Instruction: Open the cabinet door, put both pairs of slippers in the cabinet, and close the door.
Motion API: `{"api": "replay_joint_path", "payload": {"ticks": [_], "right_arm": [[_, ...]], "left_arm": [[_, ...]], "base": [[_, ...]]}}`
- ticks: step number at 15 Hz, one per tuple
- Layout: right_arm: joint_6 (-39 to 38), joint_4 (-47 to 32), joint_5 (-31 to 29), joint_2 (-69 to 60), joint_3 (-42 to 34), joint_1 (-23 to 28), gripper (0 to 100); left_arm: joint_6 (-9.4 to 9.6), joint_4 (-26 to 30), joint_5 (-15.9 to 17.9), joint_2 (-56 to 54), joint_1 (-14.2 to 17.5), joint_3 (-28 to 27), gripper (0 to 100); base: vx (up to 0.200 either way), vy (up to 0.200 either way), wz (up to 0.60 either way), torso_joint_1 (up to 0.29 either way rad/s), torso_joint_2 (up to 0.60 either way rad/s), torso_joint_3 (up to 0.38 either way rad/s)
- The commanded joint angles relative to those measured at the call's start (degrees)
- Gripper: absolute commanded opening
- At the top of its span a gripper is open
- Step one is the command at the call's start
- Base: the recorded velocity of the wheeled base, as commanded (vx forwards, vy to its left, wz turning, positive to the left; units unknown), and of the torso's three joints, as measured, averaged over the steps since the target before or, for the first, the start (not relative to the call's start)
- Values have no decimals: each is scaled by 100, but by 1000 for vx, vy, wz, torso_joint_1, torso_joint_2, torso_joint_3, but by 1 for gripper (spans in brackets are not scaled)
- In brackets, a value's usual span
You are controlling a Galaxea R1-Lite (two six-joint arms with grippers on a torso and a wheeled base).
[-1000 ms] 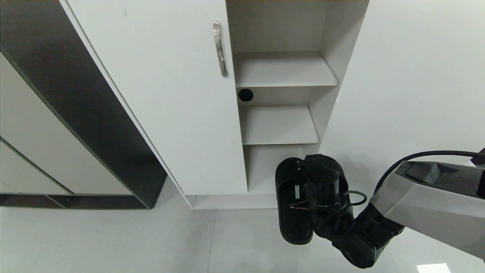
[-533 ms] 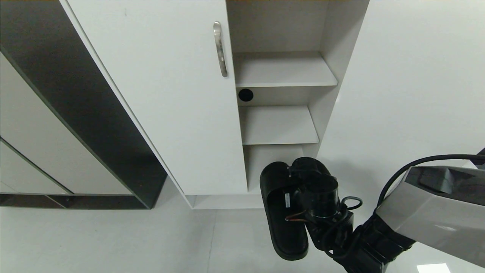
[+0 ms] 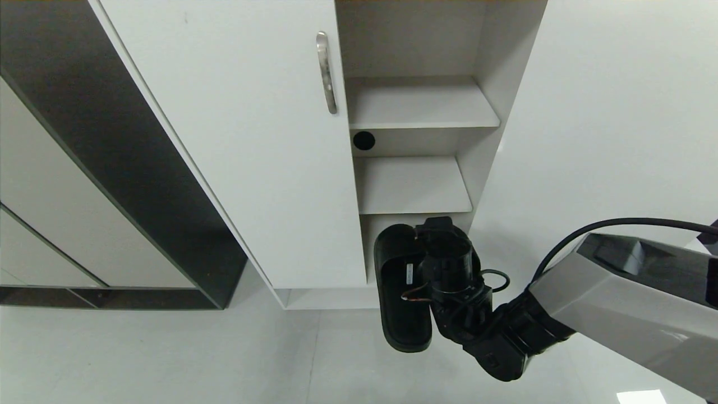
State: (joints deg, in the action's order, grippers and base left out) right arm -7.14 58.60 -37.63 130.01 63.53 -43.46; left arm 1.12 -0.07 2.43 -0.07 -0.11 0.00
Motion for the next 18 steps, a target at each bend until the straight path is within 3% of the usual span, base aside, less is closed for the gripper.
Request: {"api": "replay_joint_path", "payload": {"ticks": [1,14,18], "right_arm": [[-15,-33,-16,59,134,22,0],[20,2,-165,-29,28,4,0],[29,152,-95,323,248,48,0]], "left_arm": [[2,-1,4,7,2,0,0],[-15,-1,-5,7,2,0,0],[-24,-1,-14,7,2,0,0]], "base": [[0,0,0,0,0,0],[200,0,0,2,3,2],[0,0,0,0,0,0]]}}
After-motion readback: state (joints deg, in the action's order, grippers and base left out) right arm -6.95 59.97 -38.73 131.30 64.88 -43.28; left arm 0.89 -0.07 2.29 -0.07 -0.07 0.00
